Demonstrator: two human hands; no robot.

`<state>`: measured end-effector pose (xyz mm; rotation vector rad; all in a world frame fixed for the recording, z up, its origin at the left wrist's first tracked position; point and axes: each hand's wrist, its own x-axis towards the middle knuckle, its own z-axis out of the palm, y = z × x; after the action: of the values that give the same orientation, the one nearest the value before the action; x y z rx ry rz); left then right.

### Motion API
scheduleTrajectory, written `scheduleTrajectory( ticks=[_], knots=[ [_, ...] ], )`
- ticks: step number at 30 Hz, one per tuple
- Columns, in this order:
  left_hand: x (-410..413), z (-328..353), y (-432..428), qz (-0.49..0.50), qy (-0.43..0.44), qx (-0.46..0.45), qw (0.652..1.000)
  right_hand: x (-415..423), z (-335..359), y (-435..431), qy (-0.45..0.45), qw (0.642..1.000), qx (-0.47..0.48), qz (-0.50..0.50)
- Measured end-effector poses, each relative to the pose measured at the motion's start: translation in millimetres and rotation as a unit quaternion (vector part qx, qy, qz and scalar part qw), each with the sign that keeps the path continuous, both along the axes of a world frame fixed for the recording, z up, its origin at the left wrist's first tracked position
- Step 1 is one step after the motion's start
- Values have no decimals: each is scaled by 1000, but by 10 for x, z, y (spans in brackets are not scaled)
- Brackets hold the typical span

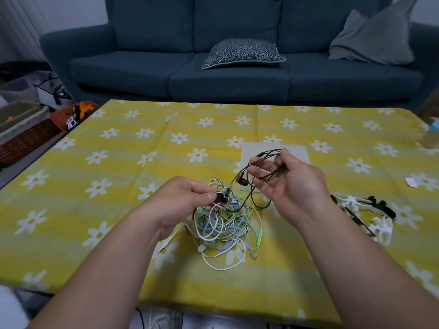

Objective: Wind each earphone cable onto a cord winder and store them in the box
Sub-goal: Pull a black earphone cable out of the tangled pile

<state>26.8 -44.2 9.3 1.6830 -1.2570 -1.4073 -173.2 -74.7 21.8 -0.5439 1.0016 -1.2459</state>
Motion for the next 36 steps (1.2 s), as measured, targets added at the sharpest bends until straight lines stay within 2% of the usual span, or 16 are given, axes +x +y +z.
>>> scheduleTrajectory(
  ticks=[4, 8, 10, 12, 13, 14, 16, 18, 19, 21, 25, 29, 32, 36],
  knots=[
    [12, -14, 1, 25, 3, 25, 999, -16, 20, 10, -28, 1000, 4, 3],
    [62, -52, -60, 148, -70, 2, 987, -35, 103, 45, -26, 999, -10, 31],
    [143, -104, -114, 197, -181, -23, 963, -48, 159, 64, 21, 997, -41, 55],
    [181, -108, -125, 191, -351, -44, 916, -61, 203, 89, 116, 986, -84, 83],
    [148, -73, -107, 186, -382, -83, 902, -65, 225, 105, 163, 976, -104, 97],
    [93, -23, -77, 178, -366, -150, 901, -72, 240, 118, 198, 967, -120, 110],
    [-76, 98, -16, 91, -240, -272, 927, -88, 256, 148, 229, 955, -138, 127],
    [-325, 155, 75, -56, -95, -250, 962, -108, 256, 176, 237, 949, -149, 143],
    [-425, 123, 103, -107, -57, -225, 967, -118, 248, 185, 237, 948, -153, 149],
    [-549, 40, 106, -114, -50, -196, 973, -147, 227, 195, 240, 947, -155, 146],
    [-559, 44, 54, -70, -103, -227, 966, -270, 218, 192, 223, 961, -143, 86],
    [-474, 120, 78, -109, -103, -231, 961, -432, 265, 191, 114, 988, -97, 37],
    [-388, 111, 68, -109, -97, -218, 965, -540, 278, 193, 54, 995, -79, 36],
    [-310, 83, 52, -83, -160, -280, 943, -605, 269, 235, 113, 990, -76, 36]
  ],
)
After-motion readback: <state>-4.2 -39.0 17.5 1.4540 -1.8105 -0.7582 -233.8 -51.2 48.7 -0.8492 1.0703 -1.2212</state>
